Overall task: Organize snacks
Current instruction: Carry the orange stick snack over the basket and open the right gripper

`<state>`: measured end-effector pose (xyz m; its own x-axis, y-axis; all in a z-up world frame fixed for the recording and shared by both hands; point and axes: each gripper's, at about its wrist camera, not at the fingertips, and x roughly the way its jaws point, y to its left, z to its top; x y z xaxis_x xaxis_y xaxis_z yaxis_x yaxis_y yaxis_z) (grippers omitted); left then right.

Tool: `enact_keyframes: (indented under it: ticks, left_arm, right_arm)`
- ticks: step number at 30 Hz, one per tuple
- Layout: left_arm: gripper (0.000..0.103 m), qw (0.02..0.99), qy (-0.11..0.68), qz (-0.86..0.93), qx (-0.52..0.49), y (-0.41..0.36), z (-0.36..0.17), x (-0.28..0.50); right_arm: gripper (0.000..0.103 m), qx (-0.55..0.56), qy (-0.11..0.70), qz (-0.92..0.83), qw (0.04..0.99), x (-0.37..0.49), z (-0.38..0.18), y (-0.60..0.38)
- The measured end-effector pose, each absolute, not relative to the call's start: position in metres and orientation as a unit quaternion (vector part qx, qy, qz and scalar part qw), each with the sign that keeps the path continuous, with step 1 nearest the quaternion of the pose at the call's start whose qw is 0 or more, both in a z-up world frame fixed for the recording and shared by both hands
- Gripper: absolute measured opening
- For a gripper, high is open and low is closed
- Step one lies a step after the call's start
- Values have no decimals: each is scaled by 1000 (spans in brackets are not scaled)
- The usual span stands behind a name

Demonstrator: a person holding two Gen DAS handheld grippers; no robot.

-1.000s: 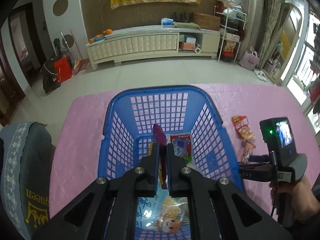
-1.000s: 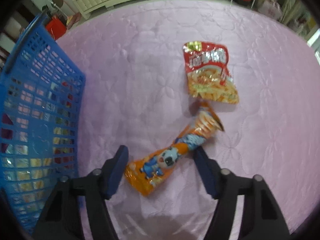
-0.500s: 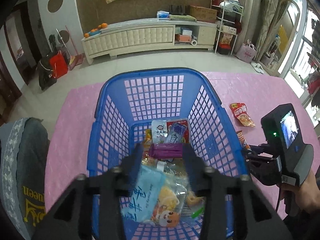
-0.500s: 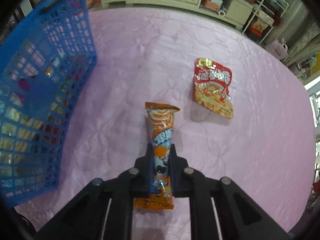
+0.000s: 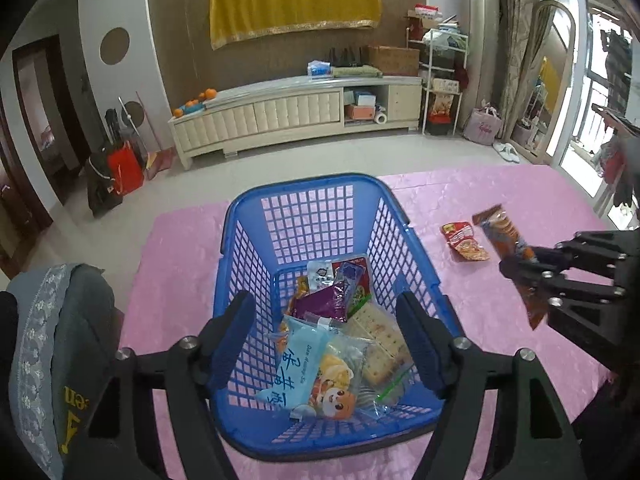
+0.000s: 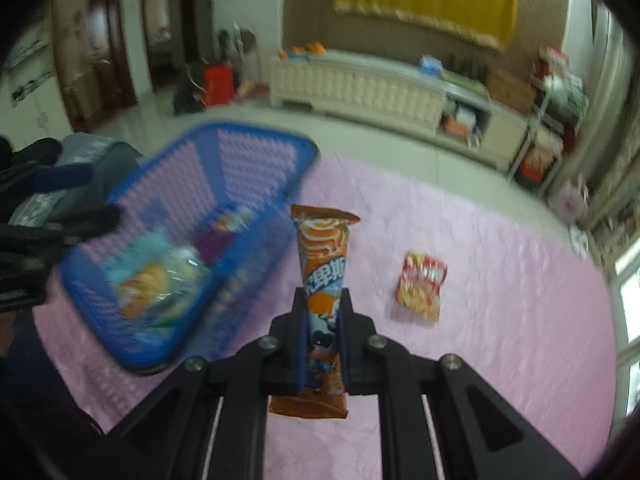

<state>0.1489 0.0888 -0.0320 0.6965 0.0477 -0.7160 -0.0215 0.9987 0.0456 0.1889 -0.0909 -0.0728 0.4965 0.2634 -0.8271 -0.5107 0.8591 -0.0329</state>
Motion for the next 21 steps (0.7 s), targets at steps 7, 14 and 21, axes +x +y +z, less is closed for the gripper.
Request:
enact_keyframes:
  ticks: [7, 14, 21]
  left_arm:
    - [71, 935, 355, 11, 8, 92, -15, 132]
    - [77, 943, 332, 15, -1, 106, -5, 117]
    - [78, 948, 317, 36, 2, 130, -7, 109]
  right_arm:
    - [16, -121, 387, 288, 867, 161, -37, -77]
    - [16, -117, 359, 322, 868, 157, -21, -54]
    - [16, -112, 364, 341, 860, 171, -30, -28]
